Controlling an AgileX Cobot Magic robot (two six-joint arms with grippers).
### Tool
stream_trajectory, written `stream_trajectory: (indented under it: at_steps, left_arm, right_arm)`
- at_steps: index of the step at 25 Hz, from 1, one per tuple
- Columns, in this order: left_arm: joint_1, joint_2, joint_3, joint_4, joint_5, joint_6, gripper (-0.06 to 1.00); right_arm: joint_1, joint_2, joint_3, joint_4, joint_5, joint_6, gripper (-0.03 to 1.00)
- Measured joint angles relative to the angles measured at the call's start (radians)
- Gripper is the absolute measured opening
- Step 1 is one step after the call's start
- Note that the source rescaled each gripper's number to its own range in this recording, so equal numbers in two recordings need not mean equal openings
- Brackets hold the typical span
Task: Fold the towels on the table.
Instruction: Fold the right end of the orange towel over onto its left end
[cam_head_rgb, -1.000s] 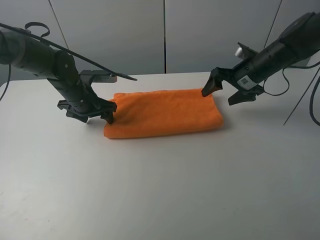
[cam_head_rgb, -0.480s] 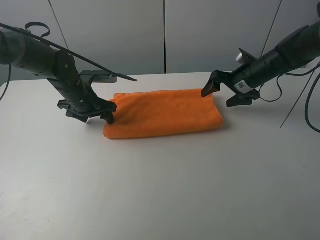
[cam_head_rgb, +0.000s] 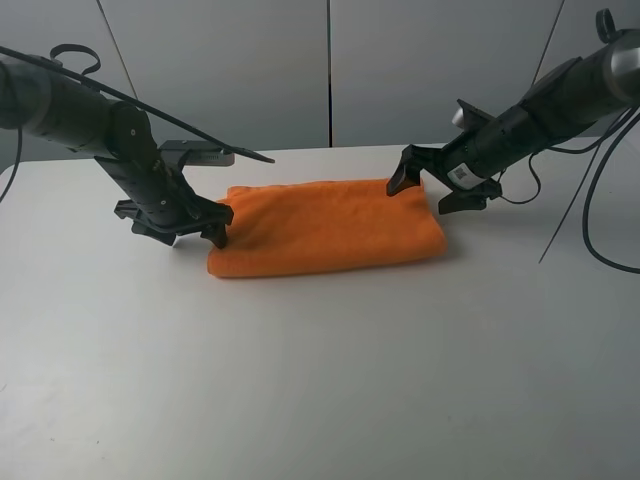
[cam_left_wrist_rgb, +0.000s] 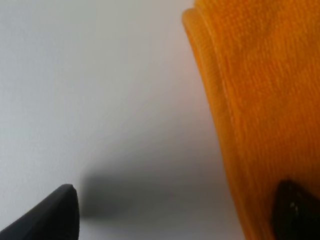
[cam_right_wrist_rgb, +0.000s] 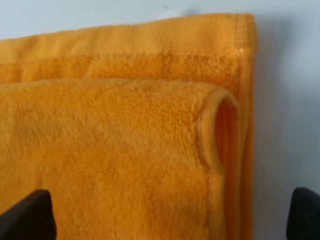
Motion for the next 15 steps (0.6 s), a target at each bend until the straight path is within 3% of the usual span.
stream_trajectory:
  at_steps: [5, 15]
  left_arm:
    - [0.000, 0.000, 0.000, 0.000, 0.002, 0.000, 1.00]
    - [0.000, 0.000, 0.000, 0.000, 0.002, 0.000, 1.00]
  right_arm:
    - [0.002, 0.006, -0.001, -0.050, 0.012, 0.033, 1.00]
    - [0.043, 0.024, -0.021, -0.036, 0.029, 0.035, 1.00]
